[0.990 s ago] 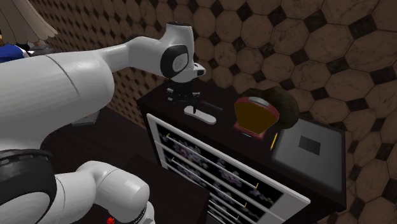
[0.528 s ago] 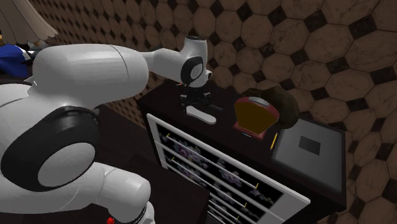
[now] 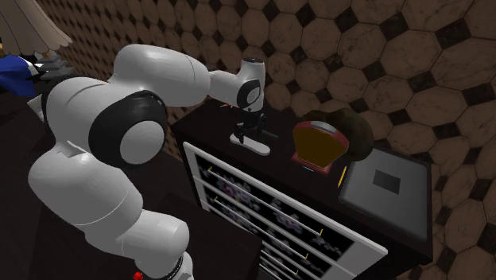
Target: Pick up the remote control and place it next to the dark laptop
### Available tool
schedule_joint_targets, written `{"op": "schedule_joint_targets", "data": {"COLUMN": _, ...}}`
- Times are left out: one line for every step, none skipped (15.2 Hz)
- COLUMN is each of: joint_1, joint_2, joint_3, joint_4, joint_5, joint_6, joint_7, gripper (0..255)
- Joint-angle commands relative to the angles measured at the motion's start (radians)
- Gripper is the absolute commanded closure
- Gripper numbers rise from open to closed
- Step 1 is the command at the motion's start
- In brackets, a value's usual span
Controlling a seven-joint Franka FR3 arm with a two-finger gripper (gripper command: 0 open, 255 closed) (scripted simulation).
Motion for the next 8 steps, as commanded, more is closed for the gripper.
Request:
{"op": "schedule_joint_targets", "data": {"joint_1": 0.01, "joint_2": 0.077, "joint_3": 0.0, "joint_4": 0.041, "joint_5": 0.034, "joint_6": 0.032, "joint_7": -0.126, "gripper": 0}}
{"op": "schedule_joint_targets", "data": {"joint_1": 0.013, "joint_2": 0.113, "joint_3": 0.006, "joint_4": 0.061, "joint_5": 0.05, "joint_6": 0.045, "joint_7": -0.182, "gripper": 0}}
{"op": "schedule_joint_targets", "data": {"joint_1": 0.015, "joint_2": 0.149, "joint_3": 0.013, "joint_4": 0.082, "joint_5": 0.065, "joint_6": 0.056, "joint_7": -0.236, "gripper": 0}}
{"op": "schedule_joint_targets", "data": {"joint_1": 0.015, "joint_2": 0.183, "joint_3": 0.022, "joint_4": 0.103, "joint_5": 0.078, "joint_6": 0.067, "joint_7": -0.289, "gripper": 0}}
{"op": "schedule_joint_targets", "data": {"joint_1": 0.015, "joint_2": 0.209, "joint_3": 0.03, "joint_4": 0.119, "joint_5": 0.089, "joint_6": 0.075, "joint_7": -0.33, "gripper": 0}}
{"op": "schedule_joint_targets", "data": {"joint_1": 0.013, "joint_2": 0.215, "joint_3": 0.032, "joint_4": 0.113, "joint_5": 0.092, "joint_6": 0.088, "joint_7": -0.332, "gripper": 0}}
{"op": "schedule_joint_targets", "data": {"joint_1": 0.012, "joint_2": 0.222, "joint_3": 0.033, "joint_4": 0.107, "joint_5": 0.095, "joint_6": 0.1, "joint_7": -0.334, "gripper": 0}}
{"op": "schedule_joint_targets", "data": {"joint_1": 0.012, "joint_2": 0.229, "joint_3": 0.034, "joint_4": 0.101, "joint_5": 0.098, "joint_6": 0.112, "joint_7": -0.337, "gripper": 0}}
